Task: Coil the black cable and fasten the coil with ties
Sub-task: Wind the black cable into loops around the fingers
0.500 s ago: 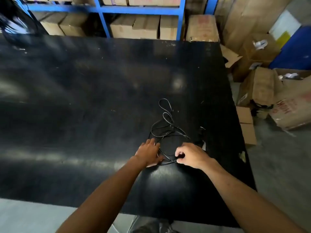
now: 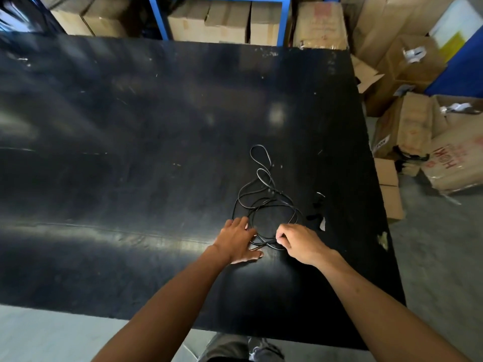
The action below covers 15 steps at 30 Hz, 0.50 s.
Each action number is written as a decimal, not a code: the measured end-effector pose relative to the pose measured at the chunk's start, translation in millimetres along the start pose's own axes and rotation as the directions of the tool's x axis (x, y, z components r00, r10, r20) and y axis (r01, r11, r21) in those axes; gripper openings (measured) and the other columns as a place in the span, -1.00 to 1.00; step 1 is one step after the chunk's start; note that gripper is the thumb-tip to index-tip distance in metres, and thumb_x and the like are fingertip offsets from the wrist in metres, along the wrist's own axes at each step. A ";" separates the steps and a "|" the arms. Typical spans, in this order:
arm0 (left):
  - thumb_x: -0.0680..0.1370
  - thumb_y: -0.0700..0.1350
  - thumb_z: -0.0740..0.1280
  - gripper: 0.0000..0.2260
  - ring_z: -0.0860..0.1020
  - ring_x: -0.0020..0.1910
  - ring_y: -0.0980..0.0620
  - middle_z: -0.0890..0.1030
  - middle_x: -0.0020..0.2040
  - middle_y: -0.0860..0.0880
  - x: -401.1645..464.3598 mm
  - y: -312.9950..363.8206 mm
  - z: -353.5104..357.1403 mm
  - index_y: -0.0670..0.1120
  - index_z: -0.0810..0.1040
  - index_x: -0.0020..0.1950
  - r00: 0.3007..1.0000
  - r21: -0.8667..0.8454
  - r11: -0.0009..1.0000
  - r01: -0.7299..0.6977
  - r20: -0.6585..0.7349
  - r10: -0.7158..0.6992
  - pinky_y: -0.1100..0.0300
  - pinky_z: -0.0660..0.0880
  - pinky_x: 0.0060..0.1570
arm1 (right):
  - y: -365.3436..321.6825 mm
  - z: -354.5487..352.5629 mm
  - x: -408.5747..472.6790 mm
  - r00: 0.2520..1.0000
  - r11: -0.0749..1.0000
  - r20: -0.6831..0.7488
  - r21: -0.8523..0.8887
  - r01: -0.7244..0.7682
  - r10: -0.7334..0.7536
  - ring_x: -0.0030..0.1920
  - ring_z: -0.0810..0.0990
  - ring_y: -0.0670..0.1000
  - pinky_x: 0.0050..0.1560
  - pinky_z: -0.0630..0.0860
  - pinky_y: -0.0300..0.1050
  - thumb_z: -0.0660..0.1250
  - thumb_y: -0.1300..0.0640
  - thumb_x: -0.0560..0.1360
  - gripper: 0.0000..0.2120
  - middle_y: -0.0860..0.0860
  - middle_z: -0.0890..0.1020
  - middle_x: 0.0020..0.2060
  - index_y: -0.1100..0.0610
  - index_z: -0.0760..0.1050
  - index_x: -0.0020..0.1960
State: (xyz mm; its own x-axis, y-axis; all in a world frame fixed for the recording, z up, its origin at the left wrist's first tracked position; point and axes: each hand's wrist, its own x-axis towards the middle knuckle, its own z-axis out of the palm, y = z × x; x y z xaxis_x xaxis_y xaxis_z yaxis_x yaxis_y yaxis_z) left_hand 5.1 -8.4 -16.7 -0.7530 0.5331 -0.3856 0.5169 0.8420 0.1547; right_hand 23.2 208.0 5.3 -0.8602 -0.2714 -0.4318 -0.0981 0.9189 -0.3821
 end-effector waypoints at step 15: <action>0.62 -0.01 0.33 -0.75 0.58 -0.25 0.26 0.66 -0.10 0.06 22.5 1.1 -108.9 0.00 0.76 -0.16 0.890 -0.911 0.396 -0.116 -0.272 -0.365 0.33 0.45 -0.15 | -59.1 -74.4 18.1 0.900 0.422 -0.283 0.898 0.127 0.330 0.20 0.64 0.03 0.21 0.57 -0.12 0.33 0.40 0.56 -0.56 0.08 0.62 0.25 0.18 0.48 0.40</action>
State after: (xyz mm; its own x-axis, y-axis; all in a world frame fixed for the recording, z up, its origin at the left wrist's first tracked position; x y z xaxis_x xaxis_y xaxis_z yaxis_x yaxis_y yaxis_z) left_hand -55.7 13.6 73.8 -0.9699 0.1897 -0.1525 -0.0791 0.3470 0.9345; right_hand -23.8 170.1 80.8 -0.9485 0.1402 -0.2841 0.2985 0.0959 -0.9496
